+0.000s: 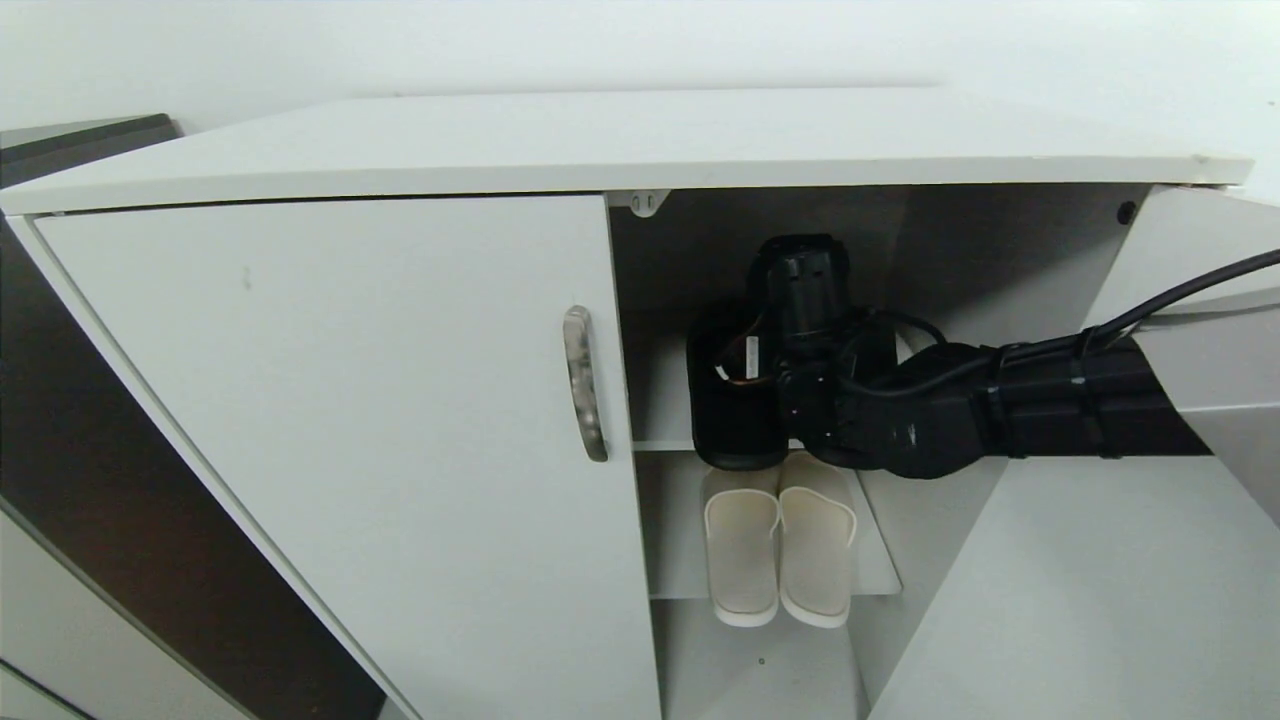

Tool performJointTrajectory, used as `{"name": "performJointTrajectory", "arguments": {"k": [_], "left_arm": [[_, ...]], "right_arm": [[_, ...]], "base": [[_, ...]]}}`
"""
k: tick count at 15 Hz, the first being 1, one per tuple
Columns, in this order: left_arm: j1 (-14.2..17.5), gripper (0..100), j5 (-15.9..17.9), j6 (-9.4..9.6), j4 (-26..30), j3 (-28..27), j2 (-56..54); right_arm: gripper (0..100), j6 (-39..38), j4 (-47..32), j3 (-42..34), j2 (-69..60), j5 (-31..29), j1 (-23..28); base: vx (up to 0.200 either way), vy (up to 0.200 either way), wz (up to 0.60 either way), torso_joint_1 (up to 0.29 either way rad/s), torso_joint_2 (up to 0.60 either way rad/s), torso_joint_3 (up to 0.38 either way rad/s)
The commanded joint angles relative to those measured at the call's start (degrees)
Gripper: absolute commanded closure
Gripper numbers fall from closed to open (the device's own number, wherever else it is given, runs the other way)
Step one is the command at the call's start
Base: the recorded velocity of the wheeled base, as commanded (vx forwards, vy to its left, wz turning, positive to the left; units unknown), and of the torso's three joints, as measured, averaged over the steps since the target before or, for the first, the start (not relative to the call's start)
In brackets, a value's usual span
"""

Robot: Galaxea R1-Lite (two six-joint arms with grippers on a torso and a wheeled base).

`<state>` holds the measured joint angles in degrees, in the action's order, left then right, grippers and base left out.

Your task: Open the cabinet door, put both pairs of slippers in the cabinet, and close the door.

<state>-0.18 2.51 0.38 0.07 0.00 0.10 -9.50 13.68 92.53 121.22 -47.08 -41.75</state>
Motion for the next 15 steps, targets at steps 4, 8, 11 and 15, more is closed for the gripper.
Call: {"name": "performJointTrajectory", "arguments": {"k": [4,8,11,15], "left_arm": [[0.01,100,-0.05,0.06,0.01,0.00,-0.01],[0.01,100,0.04,-0.03,0.01,0.00,-0.01],[0.01,100,-0.05,0.06,0.01,0.00,-0.01],[0.01,100,0.04,0.06,0.01,0.00,-0.01]], "right_arm": [[0,-1.05,0.12,-8.59,-8.11,-0.29,-2.81],[0,-1.23,4.25,-15.27,-11.80,-0.38,-5.18],[0,-0.96,9.79,-23.09,-15.49,-0.38,-8.34],[100,-1.14,12.87,-30.21,-20.32,-0.12,-11.86]], "base": [[0.000,0.000,0.00,0.000,0.00,0.000],[0.000,0.000,0.00,0.000,0.00,0.000],[0.000,0.000,0.00,0.000,0.00,0.000],[0.000,0.000,0.00,0.000,0.00,0.000]]}}
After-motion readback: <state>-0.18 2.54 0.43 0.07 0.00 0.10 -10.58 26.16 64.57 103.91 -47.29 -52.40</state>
